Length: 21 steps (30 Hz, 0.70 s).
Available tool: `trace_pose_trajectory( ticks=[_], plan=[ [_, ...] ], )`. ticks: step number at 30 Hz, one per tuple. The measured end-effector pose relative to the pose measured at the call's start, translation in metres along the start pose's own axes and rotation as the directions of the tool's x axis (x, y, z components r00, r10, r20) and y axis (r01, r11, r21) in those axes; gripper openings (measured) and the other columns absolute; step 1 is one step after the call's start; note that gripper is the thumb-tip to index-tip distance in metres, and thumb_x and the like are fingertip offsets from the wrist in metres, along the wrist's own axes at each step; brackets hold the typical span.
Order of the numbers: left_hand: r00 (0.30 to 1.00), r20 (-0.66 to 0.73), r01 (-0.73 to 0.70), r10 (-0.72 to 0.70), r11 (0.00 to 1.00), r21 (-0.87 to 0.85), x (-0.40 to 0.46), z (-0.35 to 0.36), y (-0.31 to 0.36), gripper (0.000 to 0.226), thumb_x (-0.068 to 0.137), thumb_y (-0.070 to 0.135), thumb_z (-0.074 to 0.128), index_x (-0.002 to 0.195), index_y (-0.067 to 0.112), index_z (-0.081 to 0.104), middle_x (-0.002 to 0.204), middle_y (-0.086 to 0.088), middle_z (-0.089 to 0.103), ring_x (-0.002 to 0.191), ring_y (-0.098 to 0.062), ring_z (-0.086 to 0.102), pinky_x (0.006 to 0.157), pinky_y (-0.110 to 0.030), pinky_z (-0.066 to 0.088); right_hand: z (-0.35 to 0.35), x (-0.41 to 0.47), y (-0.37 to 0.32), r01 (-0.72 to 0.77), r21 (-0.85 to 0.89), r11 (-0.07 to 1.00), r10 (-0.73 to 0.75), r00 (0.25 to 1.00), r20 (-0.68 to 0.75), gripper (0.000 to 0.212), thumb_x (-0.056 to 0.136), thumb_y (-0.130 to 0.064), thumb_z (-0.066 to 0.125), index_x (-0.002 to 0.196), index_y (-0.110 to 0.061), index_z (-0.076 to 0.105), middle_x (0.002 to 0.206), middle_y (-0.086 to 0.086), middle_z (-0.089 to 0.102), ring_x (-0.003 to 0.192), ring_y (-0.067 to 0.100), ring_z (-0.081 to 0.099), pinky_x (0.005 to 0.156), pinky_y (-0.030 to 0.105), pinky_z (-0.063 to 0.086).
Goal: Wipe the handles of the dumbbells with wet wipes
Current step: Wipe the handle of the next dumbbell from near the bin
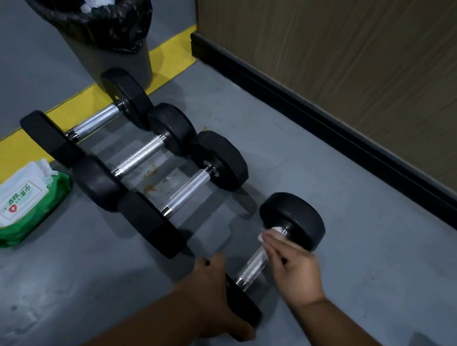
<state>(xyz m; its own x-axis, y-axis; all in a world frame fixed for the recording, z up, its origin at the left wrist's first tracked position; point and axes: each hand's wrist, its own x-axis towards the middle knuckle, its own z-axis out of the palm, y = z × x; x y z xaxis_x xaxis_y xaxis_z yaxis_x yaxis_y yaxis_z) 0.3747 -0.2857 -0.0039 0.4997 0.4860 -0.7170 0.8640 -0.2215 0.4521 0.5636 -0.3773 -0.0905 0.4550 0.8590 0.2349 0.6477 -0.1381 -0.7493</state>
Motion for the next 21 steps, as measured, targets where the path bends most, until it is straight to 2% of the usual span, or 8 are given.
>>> trace_pose_trajectory(
  ticks=[3,6,8,10,12,16,18,21],
  plan=[
    [1.0,-0.001,-0.01,0.01,1.0,-0.025,0.0,0.001,0.0,0.11,0.033,0.062,0.09,0.124,0.036,0.034,0.121,0.005,0.036,0.109,-0.014,0.057,0.095,-0.03,0.051,0.011,-0.026,-0.017,0.162,0.051,0.985,-0.169,0.969,0.182,0.018,0.095,-0.025,0.066,0.109,-0.021,0.078,0.121,-0.021,0.067,0.115,-0.007,0.062,0.103,0.015,0.045],
    [1.0,-0.019,0.009,-0.008,1.0,0.024,0.0,0.005,0.002,0.112,0.032,0.066,0.089,0.124,0.034,0.033,0.125,0.003,0.035,0.109,-0.016,0.057,0.093,-0.032,0.052,-0.002,-0.007,-0.007,0.333,0.015,0.943,-0.322,0.899,0.296,0.02,0.095,-0.026,0.064,0.107,-0.019,0.079,0.118,-0.012,0.072,0.111,0.0,0.067,0.1,0.015,0.048],
    [1.0,-0.024,0.016,-0.015,0.999,0.045,0.0,0.008,0.003,0.121,0.034,0.066,0.089,0.134,0.032,0.029,0.131,0.002,0.034,0.115,-0.017,0.056,0.094,-0.033,0.052,-0.011,0.015,0.003,0.155,-0.04,0.987,-0.149,0.98,0.129,0.019,0.092,-0.022,0.067,0.106,-0.018,0.08,0.115,-0.013,0.071,0.107,0.004,0.069,0.1,0.015,0.048],
    [1.0,-0.026,0.017,-0.016,0.999,0.036,-0.001,0.009,0.002,0.128,0.034,0.066,0.089,0.14,0.032,0.026,0.134,0.002,0.033,0.117,-0.018,0.055,0.095,-0.033,0.051,-0.007,0.011,0.003,-0.005,-0.022,1.0,0.005,1.0,-0.006,0.02,0.091,-0.022,0.069,0.107,-0.016,0.079,0.116,-0.011,0.071,0.11,0.001,0.068,0.103,0.015,0.046],
    [0.999,-0.033,-0.001,0.001,1.0,0.024,0.0,0.008,0.001,0.126,0.033,0.065,0.088,0.138,0.033,0.027,0.132,0.002,0.034,0.115,-0.016,0.056,0.095,-0.031,0.052,0.003,-0.013,-0.01,0.047,0.029,0.998,-0.05,0.994,0.1,0.023,0.097,-0.03,0.065,0.109,-0.017,0.079,0.118,-0.009,0.073,0.115,-0.003,0.064,0.103,0.019,0.047],
    [1.0,-0.025,0.006,-0.006,1.0,0.025,-0.001,0.007,0.003,0.12,0.034,0.065,0.087,0.133,0.034,0.028,0.129,0.002,0.034,0.114,-0.016,0.057,0.094,-0.033,0.053,-0.001,-0.02,-0.01,0.272,0.084,0.959,-0.284,0.905,0.317,0.025,0.1,-0.034,0.061,0.109,-0.019,0.079,0.119,-0.01,0.073,0.113,-0.002,0.065,0.101,0.019,0.05],
    [0.999,-0.031,0.013,-0.012,0.999,0.03,-0.002,0.008,0.003,0.12,0.035,0.065,0.089,0.133,0.034,0.027,0.13,0.003,0.034,0.115,-0.016,0.056,0.096,-0.034,0.052,-0.008,0.003,0.001,0.227,-0.004,0.974,-0.221,0.95,0.219,0.02,0.097,-0.029,0.065,0.11,-0.021,0.079,0.12,-0.014,0.071,0.113,-0.001,0.066,0.101,0.018,0.049],
    [0.999,-0.04,0.011,-0.01,1.0,0.021,-0.004,0.008,0.003,0.12,0.034,0.066,0.089,0.133,0.036,0.027,0.129,0.005,0.033,0.116,-0.017,0.056,0.098,-0.035,0.051,-0.006,0.01,0.005,-0.027,-0.022,0.999,0.027,1.0,-0.012,0.019,0.095,-0.025,0.068,0.109,-0.018,0.079,0.118,-0.011,0.072,0.112,-0.004,0.065,0.103,0.019,0.048]
  ],
)
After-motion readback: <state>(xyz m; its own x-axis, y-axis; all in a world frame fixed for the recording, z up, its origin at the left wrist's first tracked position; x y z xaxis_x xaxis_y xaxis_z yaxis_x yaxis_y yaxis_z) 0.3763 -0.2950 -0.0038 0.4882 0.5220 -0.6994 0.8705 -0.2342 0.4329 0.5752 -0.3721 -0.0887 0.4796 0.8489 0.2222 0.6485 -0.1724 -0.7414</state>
